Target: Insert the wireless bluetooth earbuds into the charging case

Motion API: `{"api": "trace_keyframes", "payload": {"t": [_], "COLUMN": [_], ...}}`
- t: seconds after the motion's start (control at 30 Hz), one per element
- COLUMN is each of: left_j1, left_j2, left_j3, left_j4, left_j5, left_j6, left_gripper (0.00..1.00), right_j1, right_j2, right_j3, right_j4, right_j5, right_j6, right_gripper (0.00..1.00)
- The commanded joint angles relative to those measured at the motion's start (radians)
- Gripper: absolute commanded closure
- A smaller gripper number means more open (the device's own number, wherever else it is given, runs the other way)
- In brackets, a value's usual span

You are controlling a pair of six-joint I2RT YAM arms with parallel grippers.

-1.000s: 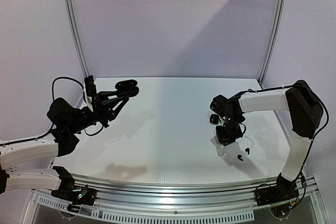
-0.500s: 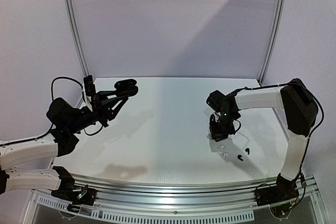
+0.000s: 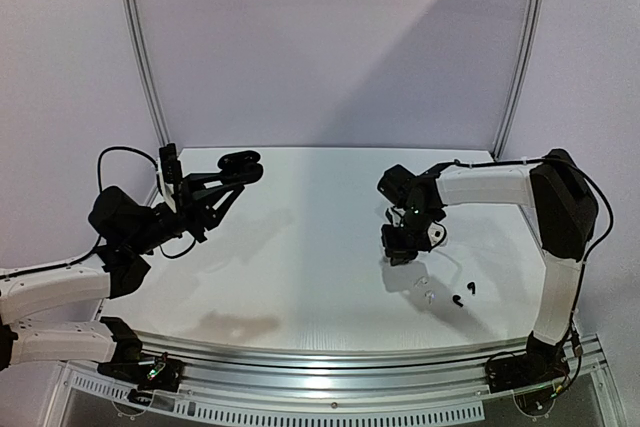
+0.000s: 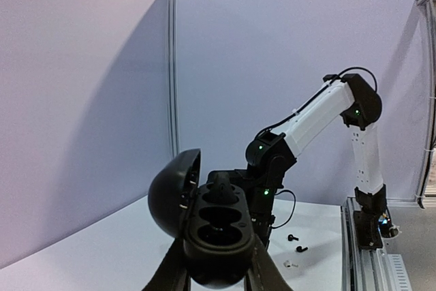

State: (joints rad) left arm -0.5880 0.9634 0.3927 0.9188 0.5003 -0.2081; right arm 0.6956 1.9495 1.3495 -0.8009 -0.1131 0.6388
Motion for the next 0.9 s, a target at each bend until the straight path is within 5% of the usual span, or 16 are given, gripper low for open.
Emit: {"api": "trace_keyframes", "payload": {"t": [0.0,0.07,0.17,0.27,0.57,0.73,0.87], "left_j1": [0.01,0.011,0.011,0.01,0.011,0.011,0.011], "left_j2": [-0.011,-0.01,-0.006,-0.01,-0.022,-0.025,-0.023], "left_j3": [-0.014,-0.017,-0.019,-0.017,-0.017,-0.018,-0.019], "left_j4": [-0.006,-0.004,0.003,0.004,-0.013,-0.017,-0.015], "left_j5": [-0.003,-0.005,-0.004,-0.001,0.003,0.001,0.0], "left_j6": [0.016,0.013,0.01,0.012,0.02,0.021,0.021], "left_gripper": [1.0,1.0,1.0,1.0,1.0,1.0,1.0], "right_j1": [0.004,0.001,-0.032,-0.069,-0.093,-0.102,-0.103], "right_j2": [-0.057,-0.081,-0.088,-0.075,0.056,0.082,0.079], "right_j3": [0.077,0.129,0.165,0.151,0.212,0.188,0.164], "right_j4": [-0.116,-0.181,-0.233,-0.226,-0.197,-0.185,-0.163], "right_j5": [0.027,0.081,0.107,0.15,0.091,0.108,0.1], "right_j6": [-0.028,-0.033,-0.013,0.007,-0.015,-0.025,-0.023], "right_gripper": [0.99,0.94,0.73,0.67,0.65,0.82,0.84]}}
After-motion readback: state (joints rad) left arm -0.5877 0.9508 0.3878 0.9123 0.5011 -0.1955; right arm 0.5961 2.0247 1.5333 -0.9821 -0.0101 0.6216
